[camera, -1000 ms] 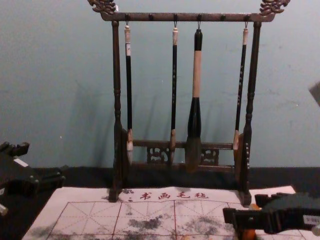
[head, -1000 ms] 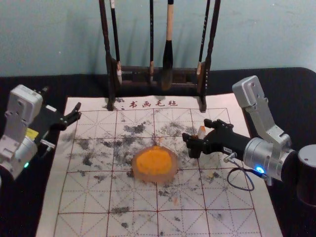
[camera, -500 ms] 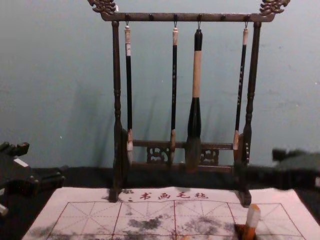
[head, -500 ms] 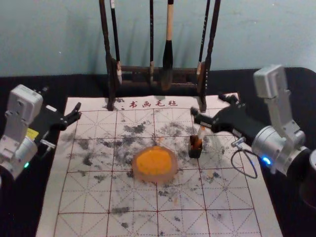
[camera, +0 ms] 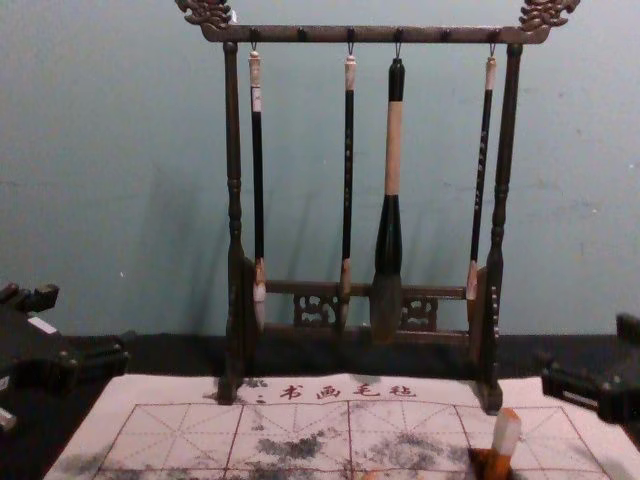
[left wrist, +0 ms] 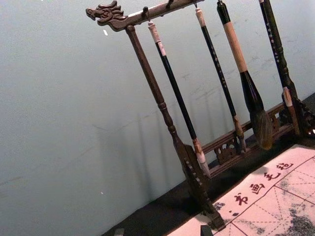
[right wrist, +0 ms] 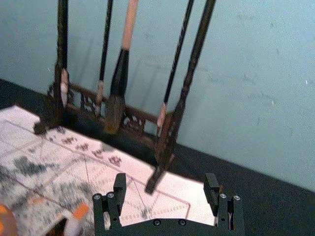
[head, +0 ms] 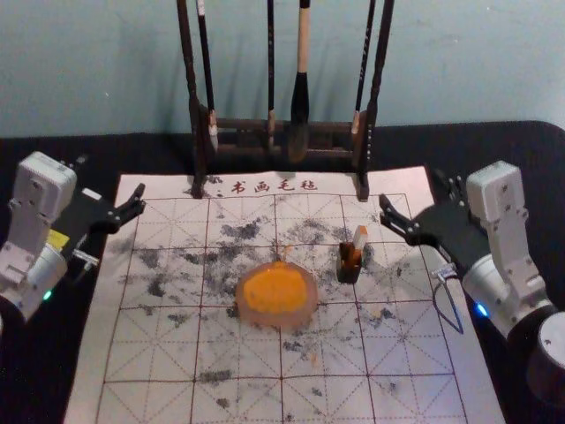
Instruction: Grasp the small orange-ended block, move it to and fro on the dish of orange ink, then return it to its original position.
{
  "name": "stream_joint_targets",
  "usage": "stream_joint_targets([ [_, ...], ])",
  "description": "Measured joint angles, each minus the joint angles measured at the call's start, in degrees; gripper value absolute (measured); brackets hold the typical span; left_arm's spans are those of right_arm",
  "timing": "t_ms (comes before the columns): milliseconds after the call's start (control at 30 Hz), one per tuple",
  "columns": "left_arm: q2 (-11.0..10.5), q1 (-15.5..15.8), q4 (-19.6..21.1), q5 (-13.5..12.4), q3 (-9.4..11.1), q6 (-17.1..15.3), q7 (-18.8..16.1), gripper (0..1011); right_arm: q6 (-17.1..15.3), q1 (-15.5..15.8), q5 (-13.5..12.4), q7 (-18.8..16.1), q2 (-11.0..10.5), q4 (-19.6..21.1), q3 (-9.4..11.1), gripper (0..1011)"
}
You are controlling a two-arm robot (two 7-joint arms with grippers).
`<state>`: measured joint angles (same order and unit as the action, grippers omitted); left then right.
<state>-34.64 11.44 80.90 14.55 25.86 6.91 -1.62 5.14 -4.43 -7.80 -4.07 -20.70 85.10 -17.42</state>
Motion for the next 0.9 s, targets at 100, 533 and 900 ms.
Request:
stream_joint_targets([
  [100,0.0,0.0,0.0,0.0,0.0,0.0,0.0,1001,1.0,0.1,0.6,0.1,0.4,-1.5,0.1,1004],
  [533,0.0,0.0,0.0,0.0,0.0,0.0,0.0,1001,2.7,0.2,1.9,0.0,1.5,-4.4,0.7,1004],
  [900,0.0,0.0,0.0,0.0,0.0,0.0,0.0,1001,2.6,0.2,1.7,0.0,1.4,-4.2,0.6,1004],
])
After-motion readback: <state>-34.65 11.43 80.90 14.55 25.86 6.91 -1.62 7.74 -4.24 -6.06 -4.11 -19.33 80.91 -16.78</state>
